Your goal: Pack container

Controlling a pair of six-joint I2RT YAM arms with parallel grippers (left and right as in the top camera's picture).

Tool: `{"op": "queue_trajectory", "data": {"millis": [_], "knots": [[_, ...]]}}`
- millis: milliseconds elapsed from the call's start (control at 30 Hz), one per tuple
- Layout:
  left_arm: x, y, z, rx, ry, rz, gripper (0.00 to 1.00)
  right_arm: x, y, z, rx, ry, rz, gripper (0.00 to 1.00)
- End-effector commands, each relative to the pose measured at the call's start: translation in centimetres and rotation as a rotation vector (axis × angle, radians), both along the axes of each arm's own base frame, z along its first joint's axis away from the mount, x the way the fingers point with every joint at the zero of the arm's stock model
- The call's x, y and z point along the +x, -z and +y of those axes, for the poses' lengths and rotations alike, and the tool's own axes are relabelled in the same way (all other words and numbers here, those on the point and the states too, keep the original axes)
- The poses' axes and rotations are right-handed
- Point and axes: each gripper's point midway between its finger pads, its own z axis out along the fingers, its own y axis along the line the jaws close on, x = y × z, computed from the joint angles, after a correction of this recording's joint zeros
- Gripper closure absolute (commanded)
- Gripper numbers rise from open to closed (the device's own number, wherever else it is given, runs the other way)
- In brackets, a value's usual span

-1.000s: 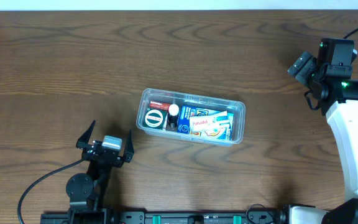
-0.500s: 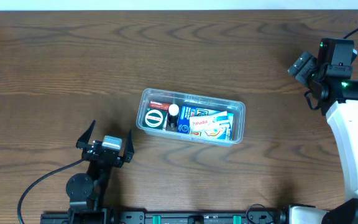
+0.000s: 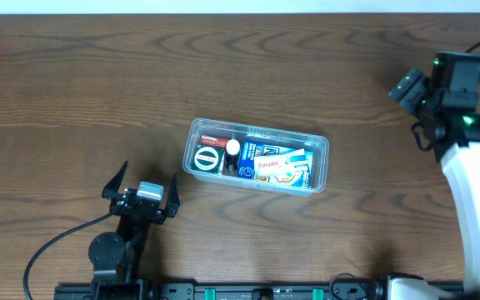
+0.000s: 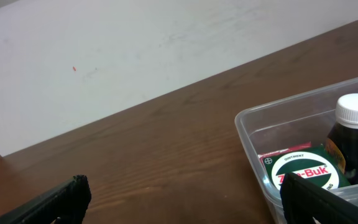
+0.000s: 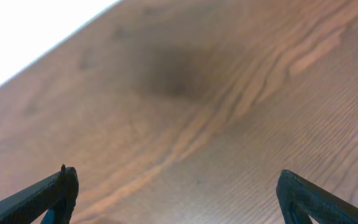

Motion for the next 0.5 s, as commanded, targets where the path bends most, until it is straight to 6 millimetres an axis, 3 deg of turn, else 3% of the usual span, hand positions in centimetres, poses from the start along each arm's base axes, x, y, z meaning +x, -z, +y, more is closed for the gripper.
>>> {"op": "queue_trajectory", "data": {"millis": [0, 267, 400, 467], "knots": [[-0.1, 1.6, 0.0, -0.018, 0.000, 0.050, 0.02, -1.6, -4.7, 0.9, -0.021, -0.028, -0.128, 0.01], [-0.1, 1.6, 0.0, -0.018, 0.000, 0.050, 0.02, -5.5, -10.7, 2.0, -0.027, -0.055, -0.323, 0.01], [-0.1, 1.6, 0.0, -0.018, 0.000, 0.050, 0.02, -7.7, -10.3, 2.7, -0.040, -0.069, -0.353, 0.01], [-0.1, 1.6, 0.0, -0.018, 0.000, 0.050, 0.02, -9.2, -8.7, 2.6, -0.063, -0.054, -0.348, 0.01]]}}
